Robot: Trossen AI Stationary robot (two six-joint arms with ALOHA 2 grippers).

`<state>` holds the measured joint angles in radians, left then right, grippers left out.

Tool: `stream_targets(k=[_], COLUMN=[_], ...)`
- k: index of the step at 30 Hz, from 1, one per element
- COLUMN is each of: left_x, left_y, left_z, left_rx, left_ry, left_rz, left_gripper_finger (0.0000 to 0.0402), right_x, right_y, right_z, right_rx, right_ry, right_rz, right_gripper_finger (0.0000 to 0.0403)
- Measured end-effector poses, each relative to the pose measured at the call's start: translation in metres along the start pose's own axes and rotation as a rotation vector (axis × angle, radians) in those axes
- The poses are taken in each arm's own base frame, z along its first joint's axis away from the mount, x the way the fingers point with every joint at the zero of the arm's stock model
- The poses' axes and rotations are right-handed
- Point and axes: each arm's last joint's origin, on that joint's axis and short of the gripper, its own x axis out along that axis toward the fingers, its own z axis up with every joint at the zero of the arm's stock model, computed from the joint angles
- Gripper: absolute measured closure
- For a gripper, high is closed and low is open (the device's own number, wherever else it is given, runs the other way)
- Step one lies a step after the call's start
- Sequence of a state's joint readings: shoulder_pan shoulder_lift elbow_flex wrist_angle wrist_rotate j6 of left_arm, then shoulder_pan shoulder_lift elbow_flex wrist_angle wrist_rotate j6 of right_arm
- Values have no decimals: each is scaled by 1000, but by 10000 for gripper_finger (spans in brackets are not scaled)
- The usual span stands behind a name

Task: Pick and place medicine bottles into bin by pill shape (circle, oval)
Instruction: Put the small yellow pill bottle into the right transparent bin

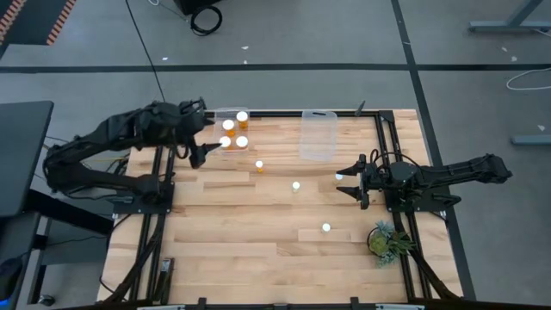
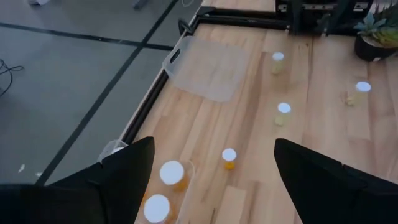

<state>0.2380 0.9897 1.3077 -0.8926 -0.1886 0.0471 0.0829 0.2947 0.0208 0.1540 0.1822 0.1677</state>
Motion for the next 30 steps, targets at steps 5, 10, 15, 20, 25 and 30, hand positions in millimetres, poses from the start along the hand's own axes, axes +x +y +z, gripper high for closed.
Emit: stream_targets(k=[5, 10, 15, 20, 25, 30], left_x=[6, 19, 35, 48, 62, 73], left_y=[-4, -13, -22, -31, -40, -47], left_z=[-35, -64, -85, -100, -119, -143], left_rx=[-42, -49, -43, -8, 11, 36], left_ry=[-85, -212, -330, -425, -426, -447], left_rz=[-34, -105, -129, -163, -189, -210], left_gripper_finger=[61, 61, 61, 61, 61, 61], right_x=[0, 0, 0, 0, 0, 0], right_y=[0, 0, 0, 0, 0, 0], right_z=[0, 0, 0, 0, 0, 0], right_rx=[0, 0, 0, 0, 0, 0], right_ry=[0, 0, 0, 0, 0, 0], right_rz=[-1, 0, 0, -1, 0, 0], right_gripper_finger=[118, 118, 118, 118, 118, 118])
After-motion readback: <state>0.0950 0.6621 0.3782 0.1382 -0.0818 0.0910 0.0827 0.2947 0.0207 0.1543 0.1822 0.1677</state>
